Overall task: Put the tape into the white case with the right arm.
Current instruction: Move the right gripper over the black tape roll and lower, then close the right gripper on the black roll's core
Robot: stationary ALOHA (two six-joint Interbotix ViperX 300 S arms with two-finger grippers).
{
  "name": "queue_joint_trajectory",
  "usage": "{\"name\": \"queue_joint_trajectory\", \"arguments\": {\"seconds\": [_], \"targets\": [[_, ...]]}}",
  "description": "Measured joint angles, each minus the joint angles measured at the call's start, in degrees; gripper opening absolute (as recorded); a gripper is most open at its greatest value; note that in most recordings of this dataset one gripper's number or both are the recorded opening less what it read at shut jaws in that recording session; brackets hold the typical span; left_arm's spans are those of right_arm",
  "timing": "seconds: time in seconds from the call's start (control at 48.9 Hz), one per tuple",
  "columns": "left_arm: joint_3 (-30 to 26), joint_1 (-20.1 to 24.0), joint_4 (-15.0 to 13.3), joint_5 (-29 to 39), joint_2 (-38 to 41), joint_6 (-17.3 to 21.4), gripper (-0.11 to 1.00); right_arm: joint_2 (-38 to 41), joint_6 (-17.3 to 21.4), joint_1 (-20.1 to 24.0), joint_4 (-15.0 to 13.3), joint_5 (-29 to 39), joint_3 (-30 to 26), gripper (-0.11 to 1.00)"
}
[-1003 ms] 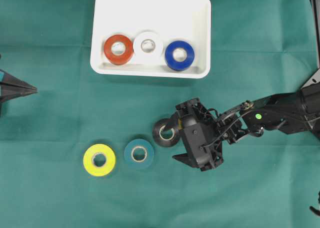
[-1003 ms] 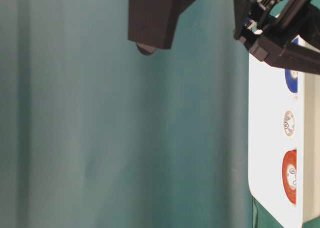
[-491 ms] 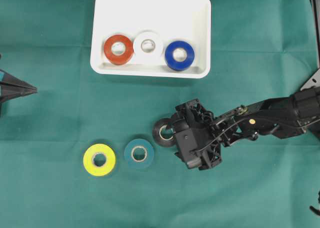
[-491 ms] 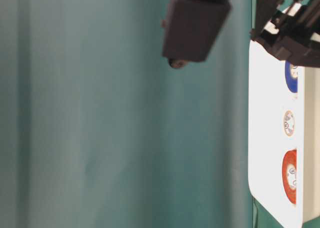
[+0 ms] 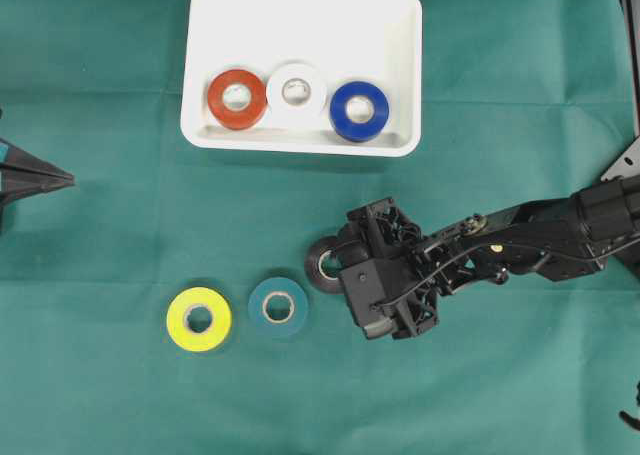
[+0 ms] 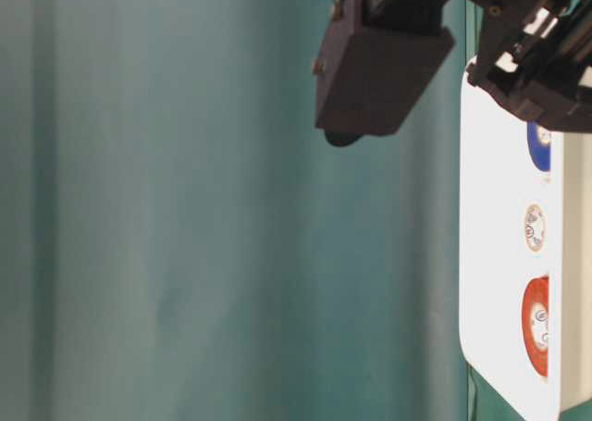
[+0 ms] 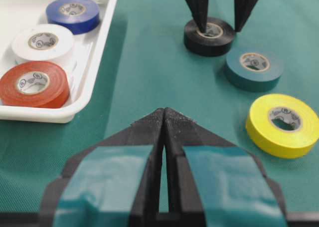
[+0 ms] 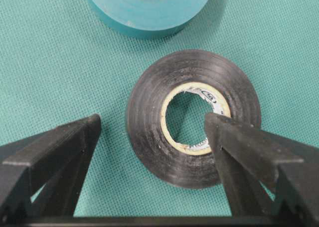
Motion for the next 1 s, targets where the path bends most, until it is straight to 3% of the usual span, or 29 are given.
{"name": "queue_joint_trajectory", "arguments": {"seconds": [0.491,0.573,0.675,0.757,1.003], "targets": [[0.0,0.0,0.0,0.0,0.0,0.0,0.01,1.7,0.6,0.0,0.0,-0.4,-0.7,0.61],[0.0,0.0,0.0,0.0,0.0,0.1,0.01,1.7,0.6,0.0,0.1,-0.4,-0.9,0.51],[0.0,0.0,0.0,0.0,0.0,0.0,0.01,1.8,0.6,0.1,0.0,-0.2,-1.2,0.23],[0.0,-0.1,0.1,0.0,0.0,0.0,0.01,1.8,0.4,0.2,0.0,-0.1,-1.6,0.07],[0.0,-0.1,0.0,0.0,0.0,0.0,0.01,2.0,0.4,0.1,0.0,0.3,-2.3,0.02]]}}
